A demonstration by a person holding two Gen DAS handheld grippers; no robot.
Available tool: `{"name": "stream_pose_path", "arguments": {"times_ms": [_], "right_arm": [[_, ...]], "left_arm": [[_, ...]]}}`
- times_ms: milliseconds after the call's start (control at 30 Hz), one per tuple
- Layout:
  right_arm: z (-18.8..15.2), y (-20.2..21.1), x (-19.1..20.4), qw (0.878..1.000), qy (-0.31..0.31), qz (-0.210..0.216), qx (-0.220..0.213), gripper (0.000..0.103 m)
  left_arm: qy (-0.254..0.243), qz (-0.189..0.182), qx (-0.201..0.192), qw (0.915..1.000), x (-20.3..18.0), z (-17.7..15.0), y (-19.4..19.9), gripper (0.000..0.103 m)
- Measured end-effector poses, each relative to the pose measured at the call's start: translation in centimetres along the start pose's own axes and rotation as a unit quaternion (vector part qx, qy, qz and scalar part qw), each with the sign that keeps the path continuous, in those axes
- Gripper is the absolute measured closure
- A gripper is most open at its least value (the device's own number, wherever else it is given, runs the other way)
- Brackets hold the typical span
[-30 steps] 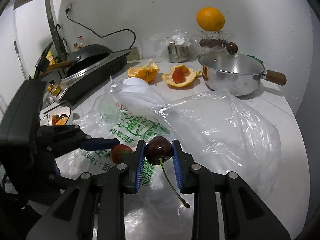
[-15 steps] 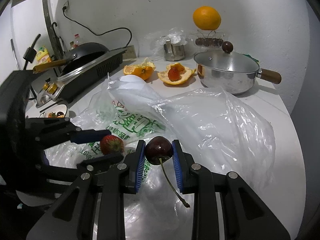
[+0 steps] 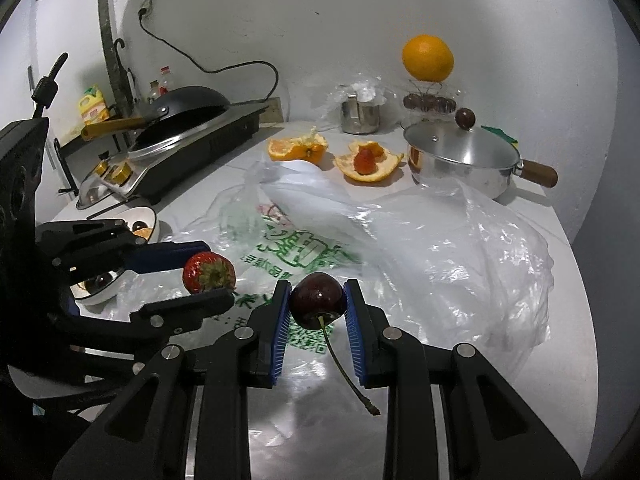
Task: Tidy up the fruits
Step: 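Lift and carry the strawberry with the left gripper while the right carries the cherry to the plate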
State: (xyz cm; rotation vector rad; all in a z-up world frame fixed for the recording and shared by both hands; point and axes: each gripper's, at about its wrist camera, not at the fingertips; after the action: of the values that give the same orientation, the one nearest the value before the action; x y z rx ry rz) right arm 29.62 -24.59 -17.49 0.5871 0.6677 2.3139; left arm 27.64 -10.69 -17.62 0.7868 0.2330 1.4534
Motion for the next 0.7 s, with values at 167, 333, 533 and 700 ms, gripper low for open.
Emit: {"name": "stream_pose_path", "arguments": {"times_ms": [167,333,533,700], "right_arm": [[0.4,0.3,2.0,1.000,0.012,-0.003,-0.003,0.075],[0.7,0.4,3.6,1.000,0.023,-0.004,-0.004,0.075],[1.0,0.2,5.2,0.999,0.032,-0.008,-0.003,0.075],[1.3,-0.3,6.9,0.999,0.044,-0.007,-0.001,0.075]], "left_arm": [[0.012,0.006,-0.007,0.9999,1.6,-0.7,1.6,0.067],[0.023,0.014,-0.012,0.9996,3.1,-1.8,3.0,0.067],[0.038,0.023,-0.014,0.9989,5.1,-3.3,4.4,0.067],[0.051,0.032,-0.014,0.9981,7.0,-4.5,5.3,0.067]]}}
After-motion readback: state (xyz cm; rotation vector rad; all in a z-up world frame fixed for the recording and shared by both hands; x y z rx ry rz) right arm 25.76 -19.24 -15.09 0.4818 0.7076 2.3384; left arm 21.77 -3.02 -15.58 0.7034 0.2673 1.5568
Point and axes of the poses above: each gripper's, at about its wrist camera, not at the fingertips, and y roughly against the way its jaws point, x to its left, z to its top, and after that the axes turned 14 degrees about z, right-handed
